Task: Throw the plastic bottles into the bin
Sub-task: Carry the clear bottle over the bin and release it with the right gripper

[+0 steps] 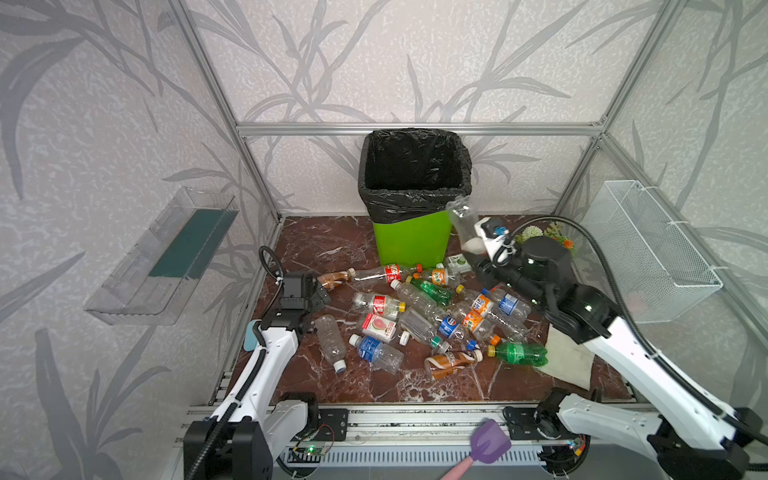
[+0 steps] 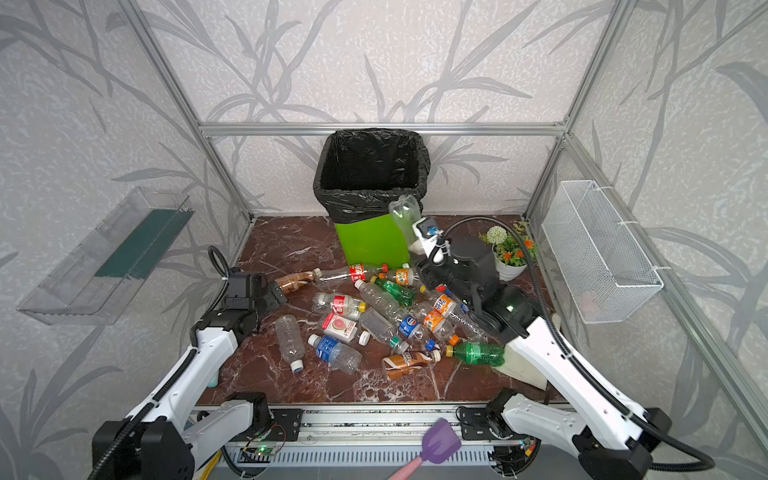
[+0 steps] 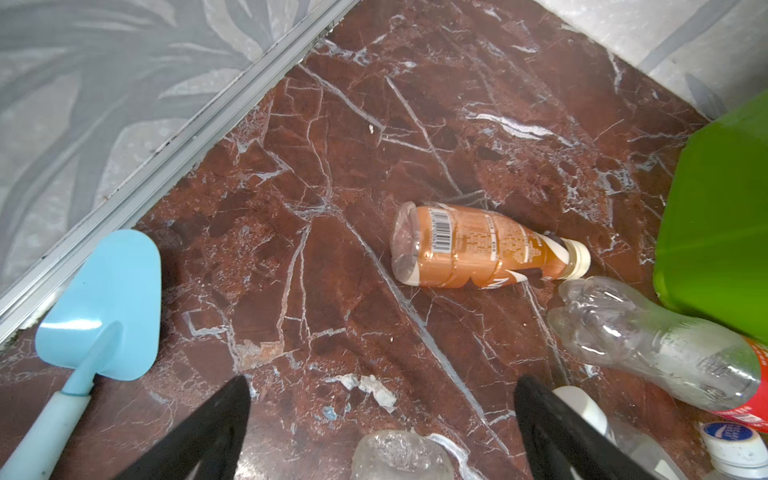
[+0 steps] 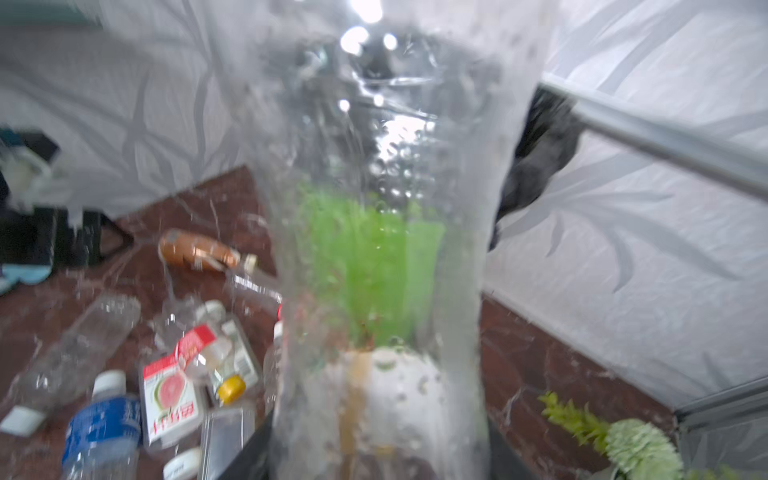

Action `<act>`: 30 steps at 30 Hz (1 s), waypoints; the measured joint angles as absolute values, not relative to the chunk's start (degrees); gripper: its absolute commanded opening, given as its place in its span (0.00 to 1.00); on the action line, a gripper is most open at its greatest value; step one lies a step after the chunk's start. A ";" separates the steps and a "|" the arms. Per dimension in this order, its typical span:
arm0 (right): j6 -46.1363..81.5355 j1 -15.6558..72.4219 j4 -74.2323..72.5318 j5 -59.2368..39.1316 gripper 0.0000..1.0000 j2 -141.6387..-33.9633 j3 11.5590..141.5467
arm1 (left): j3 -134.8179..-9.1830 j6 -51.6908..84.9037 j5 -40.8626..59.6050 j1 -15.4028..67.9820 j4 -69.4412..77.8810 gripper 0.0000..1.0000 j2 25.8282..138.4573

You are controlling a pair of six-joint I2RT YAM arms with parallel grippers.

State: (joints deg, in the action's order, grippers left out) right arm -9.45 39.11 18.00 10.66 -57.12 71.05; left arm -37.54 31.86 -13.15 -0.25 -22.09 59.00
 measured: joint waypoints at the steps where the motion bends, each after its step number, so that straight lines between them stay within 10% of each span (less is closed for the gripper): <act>1: -10.33 38.92 15.77 11.53 0.48 -55.64 71.16 | -37.28 31.94 -13.13 -0.32 -22.00 0.99 59.05; 13: -6.04 25.08 -7.75 5.74 0.49 -71.92 91.33 | -36.86 33.58 -11.60 -0.49 -21.82 0.99 59.18; 17: 1.43 23.35 -3.68 -2.81 0.67 -92.77 113.40 | -35.97 34.39 -10.96 -0.49 -21.85 0.99 57.91; 20: 1.83 24.80 11.38 -5.45 0.99 -113.71 141.91 | -35.86 34.79 -10.55 -0.49 -22.59 0.99 57.25; 23: 2.15 25.56 27.51 -4.34 0.99 -130.26 165.95 | -35.88 35.53 -10.46 -0.49 -24.58 0.99 56.12; 30: 2.59 23.62 25.47 -1.58 0.99 -106.87 127.17 | -36.07 37.71 -10.61 0.21 -30.76 0.99 50.78</act>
